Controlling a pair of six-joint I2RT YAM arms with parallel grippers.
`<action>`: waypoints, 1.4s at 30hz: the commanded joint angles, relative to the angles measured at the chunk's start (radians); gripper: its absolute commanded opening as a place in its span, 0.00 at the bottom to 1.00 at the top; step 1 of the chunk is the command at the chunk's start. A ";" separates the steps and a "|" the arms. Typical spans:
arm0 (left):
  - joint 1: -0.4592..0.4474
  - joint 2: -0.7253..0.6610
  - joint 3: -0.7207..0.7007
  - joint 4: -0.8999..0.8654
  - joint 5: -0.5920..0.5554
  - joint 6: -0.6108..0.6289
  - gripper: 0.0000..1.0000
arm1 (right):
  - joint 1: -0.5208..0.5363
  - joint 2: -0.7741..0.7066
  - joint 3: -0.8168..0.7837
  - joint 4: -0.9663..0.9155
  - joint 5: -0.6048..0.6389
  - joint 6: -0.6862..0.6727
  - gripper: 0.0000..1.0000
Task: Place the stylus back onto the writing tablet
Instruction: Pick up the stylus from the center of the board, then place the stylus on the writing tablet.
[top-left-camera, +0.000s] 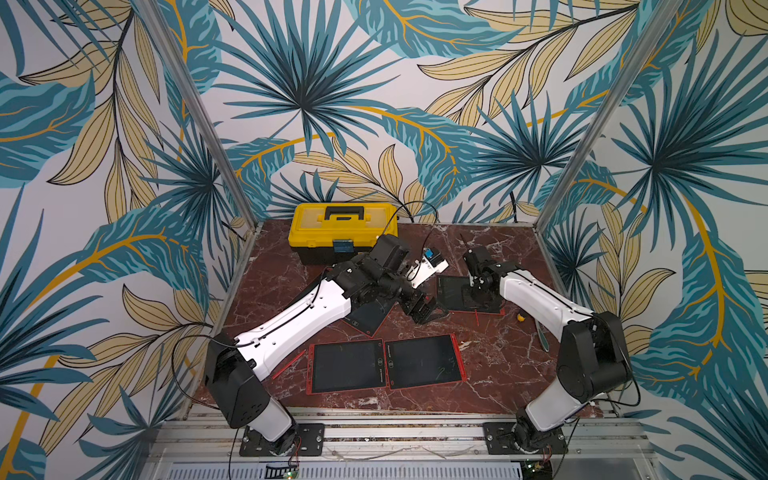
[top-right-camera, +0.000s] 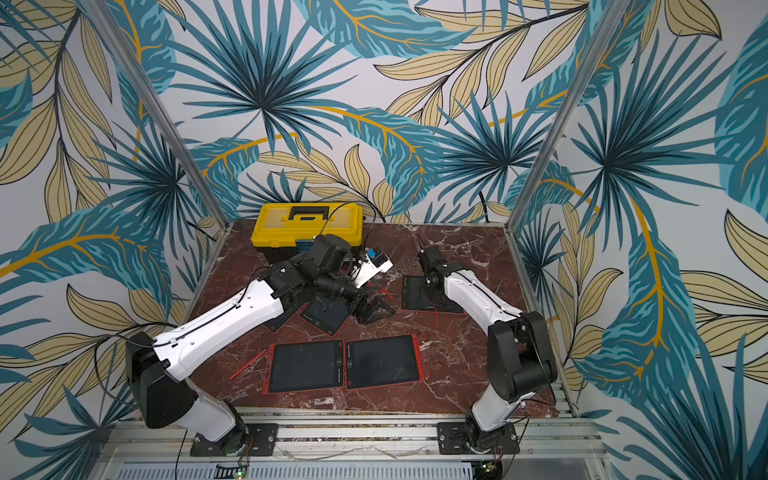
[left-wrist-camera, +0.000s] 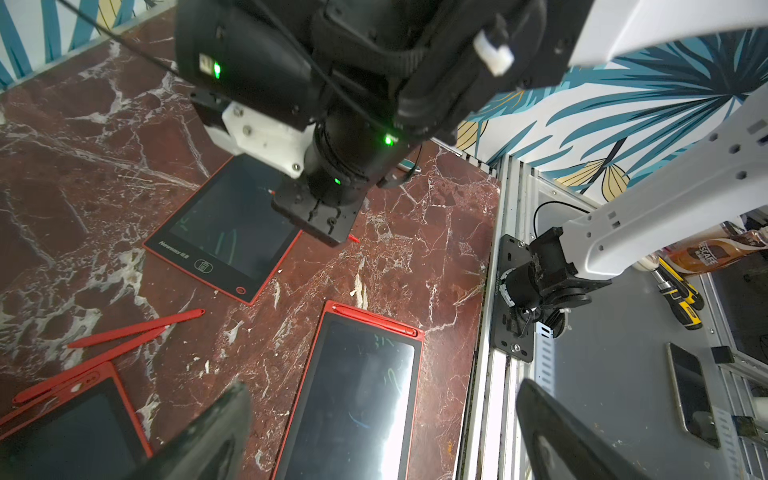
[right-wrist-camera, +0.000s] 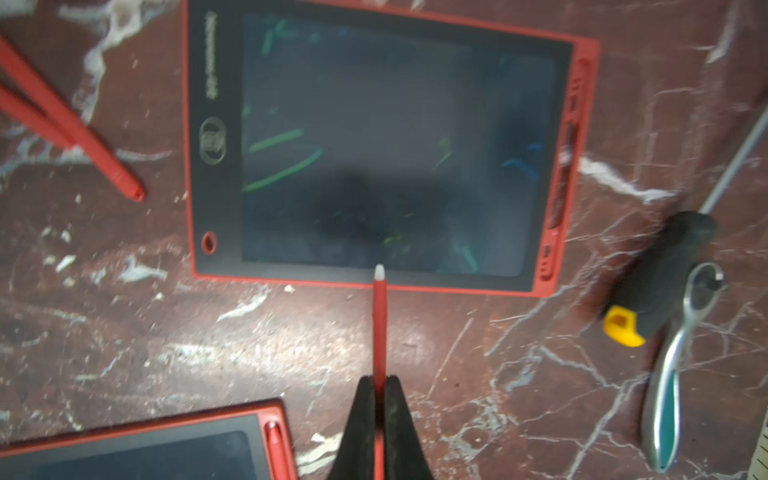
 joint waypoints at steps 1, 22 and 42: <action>0.005 -0.026 -0.021 0.007 0.021 -0.002 1.00 | -0.044 0.030 0.038 -0.029 0.018 -0.055 0.02; 0.002 0.003 -0.021 0.006 0.064 -0.011 1.00 | -0.247 0.286 0.215 0.007 0.070 -0.175 0.03; -0.002 0.017 -0.019 0.007 0.076 -0.006 1.00 | -0.285 0.419 0.324 0.001 0.062 -0.222 0.07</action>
